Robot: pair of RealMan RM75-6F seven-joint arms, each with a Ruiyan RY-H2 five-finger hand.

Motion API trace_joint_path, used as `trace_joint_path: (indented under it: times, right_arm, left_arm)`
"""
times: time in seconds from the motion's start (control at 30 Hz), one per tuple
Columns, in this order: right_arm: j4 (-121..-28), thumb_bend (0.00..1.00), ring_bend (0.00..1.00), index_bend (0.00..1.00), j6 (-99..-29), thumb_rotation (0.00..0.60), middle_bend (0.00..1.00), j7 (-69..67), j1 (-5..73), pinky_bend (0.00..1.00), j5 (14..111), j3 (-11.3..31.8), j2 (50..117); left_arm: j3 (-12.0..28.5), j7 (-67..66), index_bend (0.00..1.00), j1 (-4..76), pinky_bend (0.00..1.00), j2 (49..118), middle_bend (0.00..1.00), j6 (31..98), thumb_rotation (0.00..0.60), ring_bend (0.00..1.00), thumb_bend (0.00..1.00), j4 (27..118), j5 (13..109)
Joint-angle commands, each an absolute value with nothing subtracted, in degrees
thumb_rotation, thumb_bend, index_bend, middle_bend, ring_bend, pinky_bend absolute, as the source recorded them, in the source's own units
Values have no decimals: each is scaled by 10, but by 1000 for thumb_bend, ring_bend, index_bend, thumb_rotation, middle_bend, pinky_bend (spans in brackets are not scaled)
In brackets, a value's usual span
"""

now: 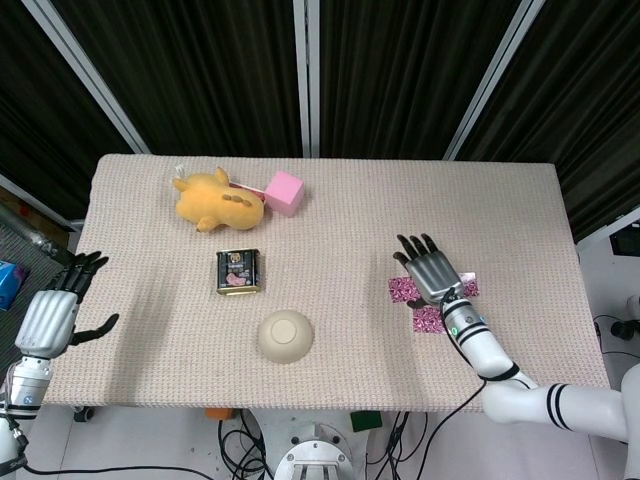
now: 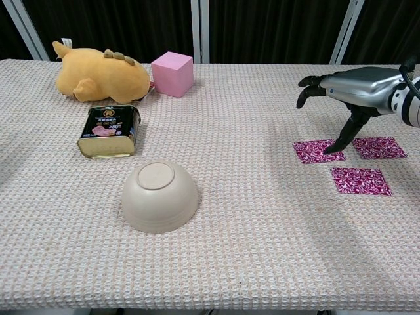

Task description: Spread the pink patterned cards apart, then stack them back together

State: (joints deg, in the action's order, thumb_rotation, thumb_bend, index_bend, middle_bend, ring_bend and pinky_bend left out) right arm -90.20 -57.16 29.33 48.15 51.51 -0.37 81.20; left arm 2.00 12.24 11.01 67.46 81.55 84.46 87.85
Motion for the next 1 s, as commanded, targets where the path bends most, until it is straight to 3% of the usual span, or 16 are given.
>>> trace_joint_path:
  times: [0.03,0.43,1.0]
  right_arm:
    - [-896,195,0,262,-563,568,0,301,480,0,509,0,818]
    - [-854,314,0,284,-545,584,0,320,470,0,492,5,847]
    - [-842,353,0,315,-524,600,0,340,466,0,474,15,859]
  left_arm:
    - [21,124,92,110,198,677,50,817,545,31,232,842,878]
    - [18,136,92,110,197,680,49,811,539,31,232,831,877]
    - [18,142,92,109,197,684,49,813,541,31,232,821,877]
